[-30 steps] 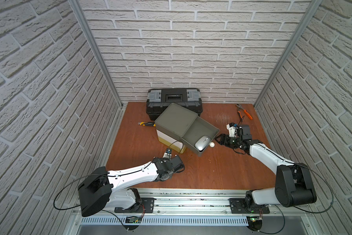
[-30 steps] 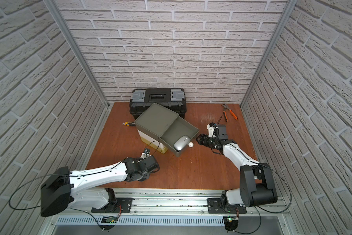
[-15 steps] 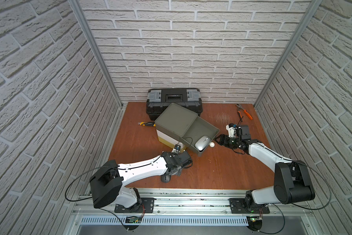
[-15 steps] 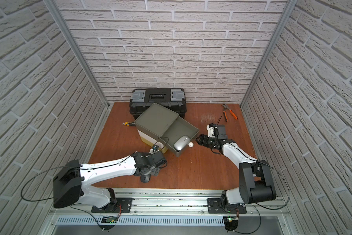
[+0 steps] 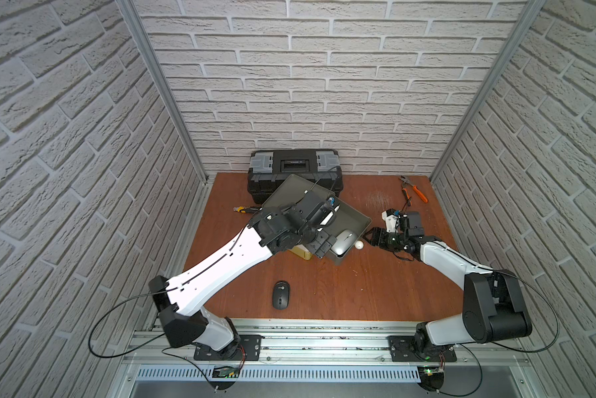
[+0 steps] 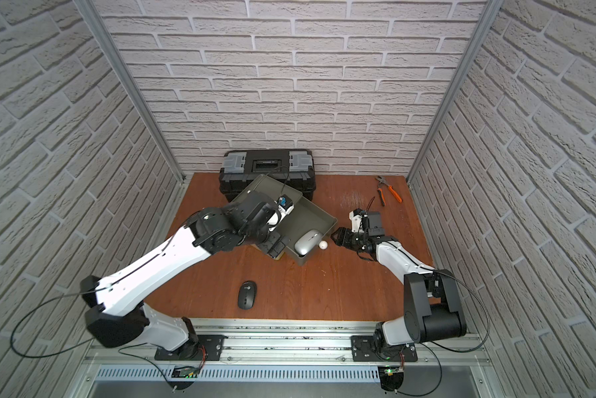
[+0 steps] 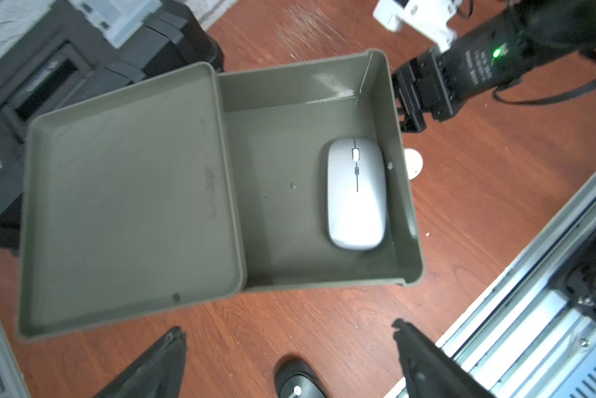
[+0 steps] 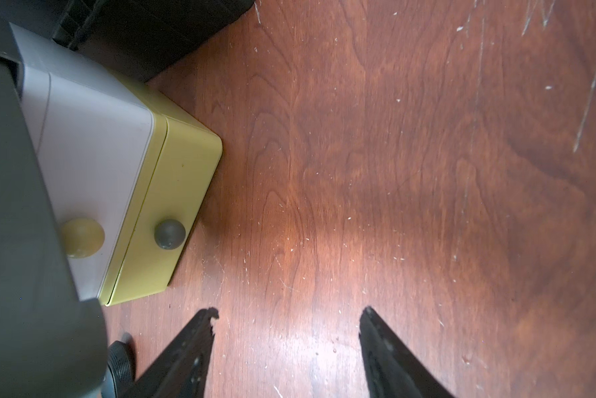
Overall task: Take the mice out of the drawer
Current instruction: Place the mouse at the center of the board, then pick up the mouse from the drawer.
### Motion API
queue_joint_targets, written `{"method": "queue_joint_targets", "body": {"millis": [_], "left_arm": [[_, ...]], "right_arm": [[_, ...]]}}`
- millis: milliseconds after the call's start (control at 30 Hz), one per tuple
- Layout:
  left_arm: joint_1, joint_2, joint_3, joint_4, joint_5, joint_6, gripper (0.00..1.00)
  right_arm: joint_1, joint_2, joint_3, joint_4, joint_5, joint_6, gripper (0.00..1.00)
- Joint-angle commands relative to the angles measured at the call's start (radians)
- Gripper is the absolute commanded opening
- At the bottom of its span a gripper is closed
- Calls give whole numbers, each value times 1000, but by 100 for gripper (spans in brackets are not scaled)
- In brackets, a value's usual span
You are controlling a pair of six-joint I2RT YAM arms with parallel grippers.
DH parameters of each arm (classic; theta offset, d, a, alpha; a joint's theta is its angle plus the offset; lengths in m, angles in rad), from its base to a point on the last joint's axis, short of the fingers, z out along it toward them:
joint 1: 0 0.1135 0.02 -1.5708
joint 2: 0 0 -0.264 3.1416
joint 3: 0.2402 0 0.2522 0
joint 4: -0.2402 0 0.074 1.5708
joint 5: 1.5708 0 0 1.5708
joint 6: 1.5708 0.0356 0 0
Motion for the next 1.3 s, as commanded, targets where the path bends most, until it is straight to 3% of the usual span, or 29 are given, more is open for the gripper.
{"method": "queue_joint_targets", "body": {"millis": [0,133,167,567,867,1267], "left_arm": [[46,112,60,38,191,238,88],[80,192,132,58,273,309,68],[80,208,148,60,274,317,67],[71,304,243,53,341,348,69],[80,392,286,21,381,379,69],[105,502,410,-152,395,437,76]], "right_arm": [[4,-34,2,21,-12,-5,69],[4,-32,-4,20,-1,-12,69],[4,-27,-4,23,-3,-13,69],[5,36,-9,92,-35,20,69],[7,189,14,234,-90,111,68],[29,279,33,366,-185,171,68]]}}
